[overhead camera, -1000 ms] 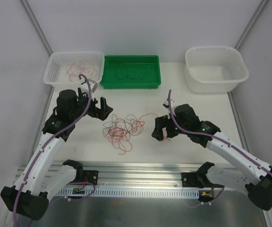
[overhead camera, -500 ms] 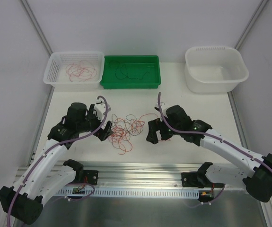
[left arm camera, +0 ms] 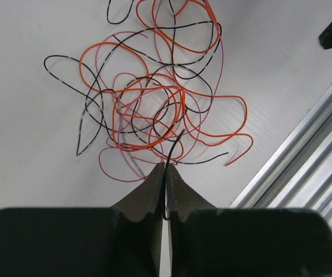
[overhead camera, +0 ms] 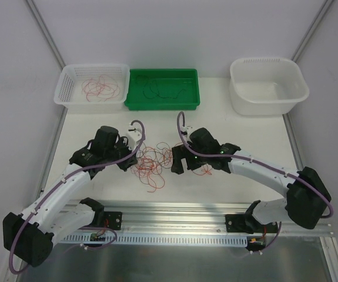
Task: Untangle the cables
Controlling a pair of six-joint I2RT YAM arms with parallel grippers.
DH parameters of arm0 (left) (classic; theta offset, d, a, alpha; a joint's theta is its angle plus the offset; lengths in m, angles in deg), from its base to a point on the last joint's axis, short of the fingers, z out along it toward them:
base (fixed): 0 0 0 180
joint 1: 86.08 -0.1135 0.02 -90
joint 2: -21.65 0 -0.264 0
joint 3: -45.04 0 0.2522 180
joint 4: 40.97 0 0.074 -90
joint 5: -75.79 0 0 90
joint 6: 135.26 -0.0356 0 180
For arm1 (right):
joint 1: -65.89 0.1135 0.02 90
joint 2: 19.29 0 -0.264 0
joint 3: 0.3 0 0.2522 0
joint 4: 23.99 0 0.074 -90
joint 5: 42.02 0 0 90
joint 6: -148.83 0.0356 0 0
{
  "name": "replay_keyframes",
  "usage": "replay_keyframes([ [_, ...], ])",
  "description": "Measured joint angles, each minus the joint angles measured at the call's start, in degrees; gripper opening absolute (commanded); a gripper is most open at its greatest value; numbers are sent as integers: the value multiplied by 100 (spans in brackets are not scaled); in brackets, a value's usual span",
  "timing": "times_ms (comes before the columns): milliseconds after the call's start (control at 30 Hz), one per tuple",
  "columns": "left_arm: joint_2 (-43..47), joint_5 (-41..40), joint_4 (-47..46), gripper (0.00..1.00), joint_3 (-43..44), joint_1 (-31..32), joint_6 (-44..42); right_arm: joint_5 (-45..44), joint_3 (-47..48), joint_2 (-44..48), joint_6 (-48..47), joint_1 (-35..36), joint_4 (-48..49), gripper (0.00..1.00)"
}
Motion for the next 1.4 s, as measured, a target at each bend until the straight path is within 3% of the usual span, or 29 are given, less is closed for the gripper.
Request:
replay_keyframes([
  [233, 310, 177, 20, 0, 98, 2, 457, -306, 503, -1078, 431, 289, 651, 98],
  [400, 575, 170, -13, 0, 767, 0, 1294, -437, 758, -1707, 811, 520, 1174, 97],
  [533, 684, 219, -70, 0, 1316, 0, 1886, -621, 927, -2216, 1152, 608, 1508, 87],
  [733, 785, 337, -61, 0, 2026, 2, 2551, -1167, 992, -2673, 1506, 623, 1668, 41],
  [767, 793, 326, -61, 0, 2159, 2, 2623, -1300, 968, -2671, 1543, 621, 1672, 27],
  [867, 809, 260, -50, 0, 2575, 2, 2804, -1650, 793, -2586, 1585, 566, 1637, 1],
  [1100, 815, -472, -76, 0, 3364, 2, 2918, -2328, -289, -1650, 1665, -240, 1121, 1],
  [1333, 654, -1379, -70, 0, 3222, 2, 2942, -3001, -787, -155, 1351, -1222, 28, 1],
  [1400, 577, -1690, -33, 0, 3036, 2, 2931, -3093, -752, 133, 1200, -1342, -245, 17],
])
